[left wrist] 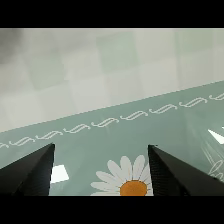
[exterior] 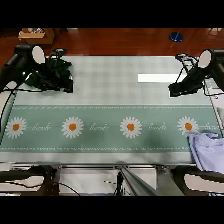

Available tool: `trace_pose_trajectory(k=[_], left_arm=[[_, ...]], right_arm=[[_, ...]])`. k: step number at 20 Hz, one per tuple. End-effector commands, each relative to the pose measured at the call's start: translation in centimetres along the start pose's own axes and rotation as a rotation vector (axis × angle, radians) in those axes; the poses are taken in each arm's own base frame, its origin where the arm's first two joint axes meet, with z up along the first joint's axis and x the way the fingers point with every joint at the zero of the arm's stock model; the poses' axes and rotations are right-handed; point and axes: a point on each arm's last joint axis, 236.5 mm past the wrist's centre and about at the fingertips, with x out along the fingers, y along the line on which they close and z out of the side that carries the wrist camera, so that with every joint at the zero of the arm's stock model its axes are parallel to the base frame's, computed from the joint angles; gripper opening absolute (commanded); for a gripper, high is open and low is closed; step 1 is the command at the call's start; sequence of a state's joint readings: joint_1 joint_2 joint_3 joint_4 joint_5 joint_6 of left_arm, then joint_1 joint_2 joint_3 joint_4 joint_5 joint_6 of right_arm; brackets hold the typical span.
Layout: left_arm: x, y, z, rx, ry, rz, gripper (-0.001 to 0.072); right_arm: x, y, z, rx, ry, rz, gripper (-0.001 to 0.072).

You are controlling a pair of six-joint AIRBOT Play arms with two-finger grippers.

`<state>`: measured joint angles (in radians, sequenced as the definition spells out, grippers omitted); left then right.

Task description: Fold the shirts.

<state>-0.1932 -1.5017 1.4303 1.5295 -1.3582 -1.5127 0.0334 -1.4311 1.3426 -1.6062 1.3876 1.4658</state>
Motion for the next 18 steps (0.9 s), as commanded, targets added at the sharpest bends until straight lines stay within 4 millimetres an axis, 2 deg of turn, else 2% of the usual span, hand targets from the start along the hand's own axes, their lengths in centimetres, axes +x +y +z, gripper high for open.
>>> trace_pose_trajectory(k=[1, 8, 15, 16, 18], left_arm=[[0.0, 0.0, 0.0, 0.001, 0.000, 0.000, 0.0713], [0.0, 0.0, 0.0, 0.001, -0.002, 0.000, 0.0713], [0.9, -0.3, 1.3, -0.005, -0.039, -0.015, 0.0714], [1.2, 0.2, 2.1, -0.002, -0.068, 0.004, 0.0714], [0.7, 3.4, 3.8, 0.040, -0.131, 0.134, 0.0714]], right_arm=[[0.0, 0.0, 0.0, -0.001, 0.001, 0.000, 0.0539], [0.0, 0.1, 0.3, 0.000, -0.010, 0.003, 0.0538], [0.0, 0.0, 0.9, -0.001, -0.036, 0.000, 0.0538], [0.0, 0.0, 1.2, -0.001, -0.051, -0.002, 0.0538], [0.0, 0.0, 1.7, -0.002, -0.069, -0.004, 0.0538]])
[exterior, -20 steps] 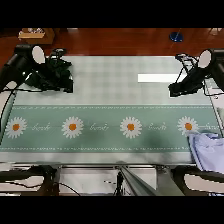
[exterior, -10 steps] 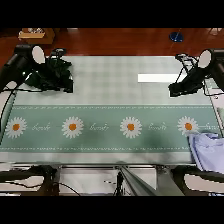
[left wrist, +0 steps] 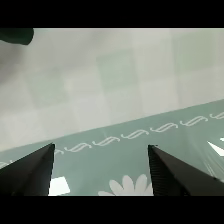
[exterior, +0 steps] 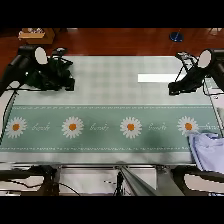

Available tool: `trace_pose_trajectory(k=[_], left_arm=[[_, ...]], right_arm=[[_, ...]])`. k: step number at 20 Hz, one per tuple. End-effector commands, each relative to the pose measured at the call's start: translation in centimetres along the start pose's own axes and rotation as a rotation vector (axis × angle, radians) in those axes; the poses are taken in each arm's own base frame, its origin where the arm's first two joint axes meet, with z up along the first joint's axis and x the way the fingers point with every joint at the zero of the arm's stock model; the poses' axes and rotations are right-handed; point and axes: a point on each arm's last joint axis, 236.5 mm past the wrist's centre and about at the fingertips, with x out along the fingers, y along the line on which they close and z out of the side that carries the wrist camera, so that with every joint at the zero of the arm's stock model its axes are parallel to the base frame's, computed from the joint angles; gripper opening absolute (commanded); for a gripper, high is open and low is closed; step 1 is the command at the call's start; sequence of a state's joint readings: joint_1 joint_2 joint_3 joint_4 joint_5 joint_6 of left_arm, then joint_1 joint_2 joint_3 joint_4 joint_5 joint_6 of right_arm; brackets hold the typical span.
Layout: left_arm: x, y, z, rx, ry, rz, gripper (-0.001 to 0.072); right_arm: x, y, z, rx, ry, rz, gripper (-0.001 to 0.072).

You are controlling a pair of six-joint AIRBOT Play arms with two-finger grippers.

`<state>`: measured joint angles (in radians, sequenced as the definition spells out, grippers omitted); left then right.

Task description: Fold the shirts.

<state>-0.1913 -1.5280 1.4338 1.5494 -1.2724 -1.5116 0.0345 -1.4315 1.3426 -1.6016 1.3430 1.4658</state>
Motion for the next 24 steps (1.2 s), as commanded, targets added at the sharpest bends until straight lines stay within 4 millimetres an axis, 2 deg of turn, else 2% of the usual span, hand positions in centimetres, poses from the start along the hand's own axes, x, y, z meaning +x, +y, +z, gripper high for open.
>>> trace_pose_trajectory(k=[1, 4, 7, 9, 11, 13, 16, 20, 23, 24], left_arm=[[-0.6, 4.3, 2.8, 0.057, -0.101, 0.171, 0.0713], [-3.4, 8.4, 5.8, 0.074, -0.210, 0.307, 0.0713], [-5.9, 11.4, 8.4, 0.034, -0.332, 0.350, 0.0713], [-6.8, 13.2, 9.6, 0.011, -0.403, 0.367, 0.0713], [-6.7, 14.7, 10.6, -0.024, -0.454, 0.375, 0.0713], [-5.0, 15.8, 10.8, -0.138, -0.468, 0.348, 0.0710], [0.3, 16.5, 9.6, -0.303, -0.392, 0.243, 0.0710], [6.5, 16.3, 8.3, -0.371, -0.301, 0.165, 0.0710], [10.0, 15.9, 7.2, -0.384, -0.237, 0.142, 0.0710], [10.5, 15.8, 7.1, -0.384, -0.228, 0.141, 0.0633]], right_arm=[[0.0, -0.1, 0.8, -0.002, -0.034, -0.005, 0.0538], [0.0, -0.2, 1.5, -0.002, -0.061, -0.008, 0.0538], [-0.1, -0.2, 1.7, -0.001, -0.072, -0.009, 0.0537], [-0.1, -0.2, 1.7, -0.001, -0.072, -0.008, 0.0538], [-0.1, 0.1, 1.7, 0.003, -0.073, 0.004, 0.0538], [-0.1, 0.7, 1.8, 0.009, -0.076, 0.028, 0.0538], [-0.1, 1.5, 2.0, 0.019, -0.083, 0.065, 0.0537], [-0.2, 1.5, 2.5, 0.021, -0.104, 0.064, 0.0537], [-0.2, 1.5, 2.8, 0.021, -0.117, 0.063, 0.0537], [-0.2, 1.5, 2.8, 0.021, -0.117, 0.063, 0.0537]])
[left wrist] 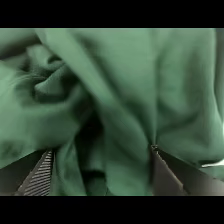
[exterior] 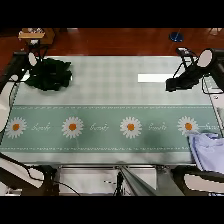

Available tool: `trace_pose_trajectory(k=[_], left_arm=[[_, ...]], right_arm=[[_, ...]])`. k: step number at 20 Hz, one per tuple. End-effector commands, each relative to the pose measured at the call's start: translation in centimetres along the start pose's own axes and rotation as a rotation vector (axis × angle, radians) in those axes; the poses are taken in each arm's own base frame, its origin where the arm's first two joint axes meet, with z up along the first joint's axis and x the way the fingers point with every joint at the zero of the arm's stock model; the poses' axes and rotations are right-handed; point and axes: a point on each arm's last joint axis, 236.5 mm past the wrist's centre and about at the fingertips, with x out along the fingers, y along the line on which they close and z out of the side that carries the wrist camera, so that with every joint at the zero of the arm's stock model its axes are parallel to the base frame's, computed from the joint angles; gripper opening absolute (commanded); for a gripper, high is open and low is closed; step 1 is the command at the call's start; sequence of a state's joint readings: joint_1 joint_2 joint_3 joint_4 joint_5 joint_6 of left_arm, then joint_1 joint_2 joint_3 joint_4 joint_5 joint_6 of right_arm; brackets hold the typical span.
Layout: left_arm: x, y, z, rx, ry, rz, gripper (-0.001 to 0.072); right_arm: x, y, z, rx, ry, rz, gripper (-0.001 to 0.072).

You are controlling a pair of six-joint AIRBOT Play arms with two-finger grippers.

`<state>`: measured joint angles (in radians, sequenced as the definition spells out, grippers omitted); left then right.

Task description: Fold the shirts.

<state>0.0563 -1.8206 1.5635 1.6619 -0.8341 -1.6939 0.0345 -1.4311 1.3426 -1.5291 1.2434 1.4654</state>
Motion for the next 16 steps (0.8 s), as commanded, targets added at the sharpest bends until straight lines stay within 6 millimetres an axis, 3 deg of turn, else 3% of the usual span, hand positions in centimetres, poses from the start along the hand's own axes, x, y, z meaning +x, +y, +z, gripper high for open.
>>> trace_pose_trajectory(k=[1, 2, 3, 4, 6, 9, 11, 13, 15, 16], left_arm=[[2.3, -0.2, -1.6, -0.028, 0.048, -0.015, 0.0305], [1.9, -0.2, -0.9, -0.030, 0.034, -0.016, 0.0145], [1.2, -0.2, 0.1, -0.031, 0.013, -0.017, 0.0060], [0.0, -0.2, 1.7, -0.034, -0.019, -0.019, 0.0036], [-4.4, -0.2, 6.2, -0.040, -0.125, -0.026, 0.0036], [-15.8, -0.8, 13.1, -0.043, -0.338, -0.050, 0.0036], [-24.9, -2.1, 15.7, -0.034, -0.485, -0.087, 0.0036], [-33.3, -4.1, 15.9, -0.006, -0.609, -0.142, 0.0036], [-39.5, -6.9, 13.7, 0.026, -0.648, -0.230, 0.0036], [-41.5, -8.8, 12.2, 0.063, -0.640, -0.283, 0.0036]], right_arm=[[0.0, 0.1, 0.2, 0.002, -0.010, 0.004, 0.0536], [0.0, 0.1, 0.2, 0.001, -0.009, 0.004, 0.0536], [0.0, 0.1, 0.2, 0.002, -0.010, 0.004, 0.0535], [0.0, 0.1, 0.2, 0.002, -0.010, 0.003, 0.0536], [0.0, 0.1, 0.1, 0.001, -0.005, 0.004, 0.0520], [-0.3, 0.2, -1.1, -0.005, 0.043, 0.006, 0.0520], [-1.5, 0.3, -2.0, -0.009, 0.062, 0.008, 0.0520], [-3.4, 0.4, -2.4, -0.011, 0.046, 0.005, 0.0520], [-5.7, 0.2, -2.6, -0.016, 0.005, -0.013, 0.0520], [-6.8, 0.0, -2.6, -0.018, -0.022, -0.025, 0.0520]])
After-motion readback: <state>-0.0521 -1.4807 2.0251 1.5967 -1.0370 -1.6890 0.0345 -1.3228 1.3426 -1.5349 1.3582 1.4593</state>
